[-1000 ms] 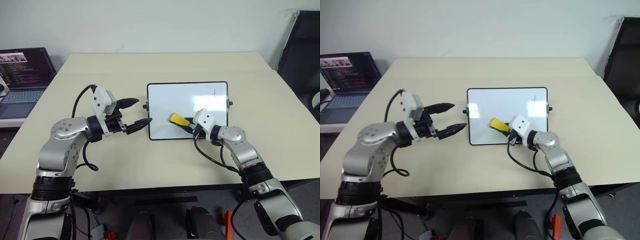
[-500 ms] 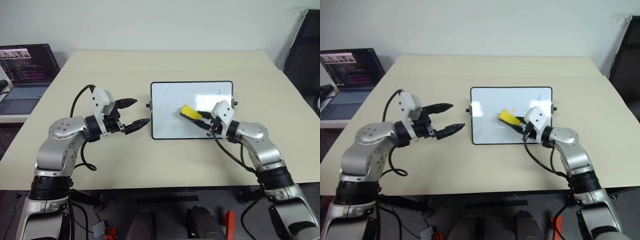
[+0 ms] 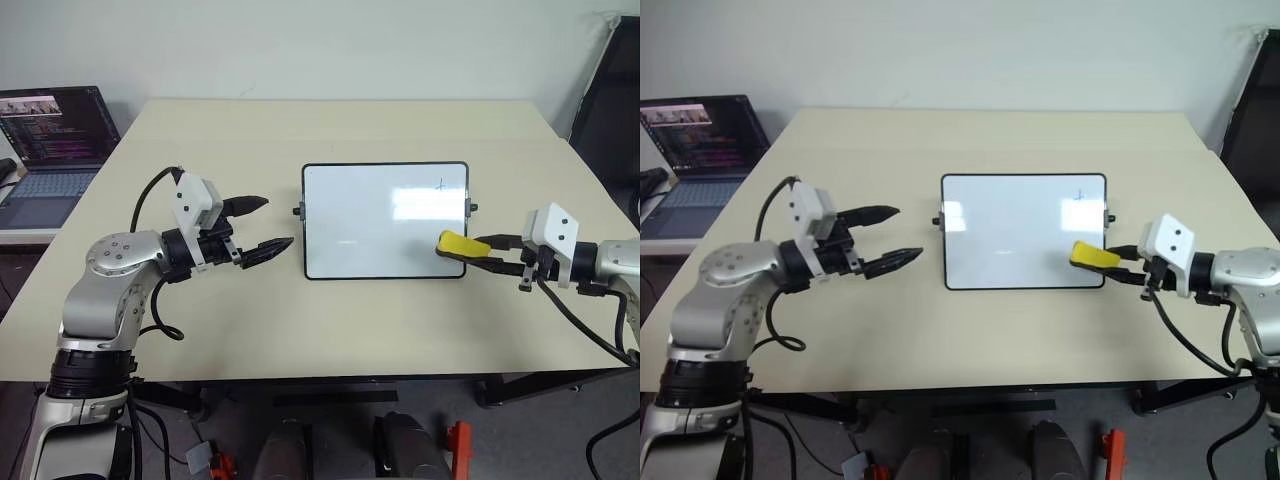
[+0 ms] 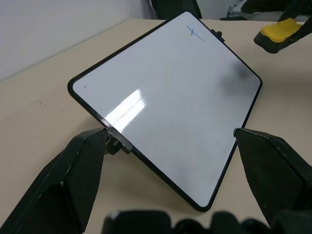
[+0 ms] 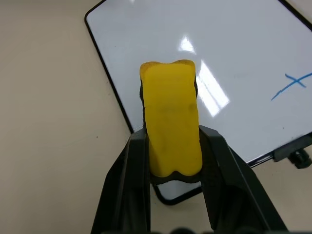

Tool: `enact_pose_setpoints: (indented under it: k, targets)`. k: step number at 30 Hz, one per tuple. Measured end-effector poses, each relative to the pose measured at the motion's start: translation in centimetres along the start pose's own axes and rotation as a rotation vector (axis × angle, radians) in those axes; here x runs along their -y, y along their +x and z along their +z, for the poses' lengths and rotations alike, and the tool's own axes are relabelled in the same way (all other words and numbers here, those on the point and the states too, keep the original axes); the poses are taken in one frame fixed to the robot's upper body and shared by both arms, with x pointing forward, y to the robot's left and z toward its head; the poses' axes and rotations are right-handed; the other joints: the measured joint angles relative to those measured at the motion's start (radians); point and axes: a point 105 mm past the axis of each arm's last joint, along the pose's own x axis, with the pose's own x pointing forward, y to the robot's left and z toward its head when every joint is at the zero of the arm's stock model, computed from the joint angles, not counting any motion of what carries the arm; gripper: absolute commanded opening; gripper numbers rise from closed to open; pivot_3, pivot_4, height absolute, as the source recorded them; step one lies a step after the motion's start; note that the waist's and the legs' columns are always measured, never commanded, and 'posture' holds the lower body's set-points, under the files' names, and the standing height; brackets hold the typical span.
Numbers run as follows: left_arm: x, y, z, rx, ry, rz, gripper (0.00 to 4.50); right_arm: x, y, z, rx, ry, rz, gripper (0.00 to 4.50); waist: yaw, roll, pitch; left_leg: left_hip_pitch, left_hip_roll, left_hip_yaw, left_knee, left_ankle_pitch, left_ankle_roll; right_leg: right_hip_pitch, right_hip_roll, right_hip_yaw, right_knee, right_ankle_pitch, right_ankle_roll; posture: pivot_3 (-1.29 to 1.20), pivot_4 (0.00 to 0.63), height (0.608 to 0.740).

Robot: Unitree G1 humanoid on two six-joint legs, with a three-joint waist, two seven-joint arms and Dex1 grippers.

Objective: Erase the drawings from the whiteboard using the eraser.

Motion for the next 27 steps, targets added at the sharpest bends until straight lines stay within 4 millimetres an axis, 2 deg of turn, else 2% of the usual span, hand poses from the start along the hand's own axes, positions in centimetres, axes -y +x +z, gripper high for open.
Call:
enact_pose_setpoints:
  k: [5,19,24,27]
  targets:
    - [0.1,-0.1,-0.1,-0.006,0.002,-0.013,4.5,0.6,-0.6,0.5,-0.001,-0.024,-0.026,0.99,0.002,0.0,0.0,0.0,0.0,0.0,0.0,0.0,0.0,0.0,0.0,0.0,0.0,0.0,0.0,0.0,0.15,0.74]
    - [0.1,0.0,-0.2,-0.011,0.002,-0.011,4.5,1.1,-0.6,0.9,0.011,-0.028,-0.046,0.99,0.003,0.0,0.0,0.0,0.0,0.0,0.0,0.0,0.0,0.0,0.0,0.0,0.0,0.0,0.0,0.0,0.15,0.74]
    - [0.2,0.1,-0.3,-0.015,0.0,-0.019,4.5,2.8,0.2,1.9,0.092,-0.012,-0.142,0.99,0.001,0.0,0.0,0.0,0.0,0.0,0.0,0.0,0.0,0.0,0.0,0.0,0.0,0.0,0.0,0.0,0.15,0.74]
    - [0.3,0.6,-0.6,-0.016,-0.011,-0.025,4.5,5.5,2.2,2.4,0.184,0.05,-0.365,0.99,-0.004,-0.001,0.0,0.001,0.0,0.0,0.001,0.0,0.0,0.0,0.0,0.0,0.001,0.0,0.0,0.0,0.15,0.74]
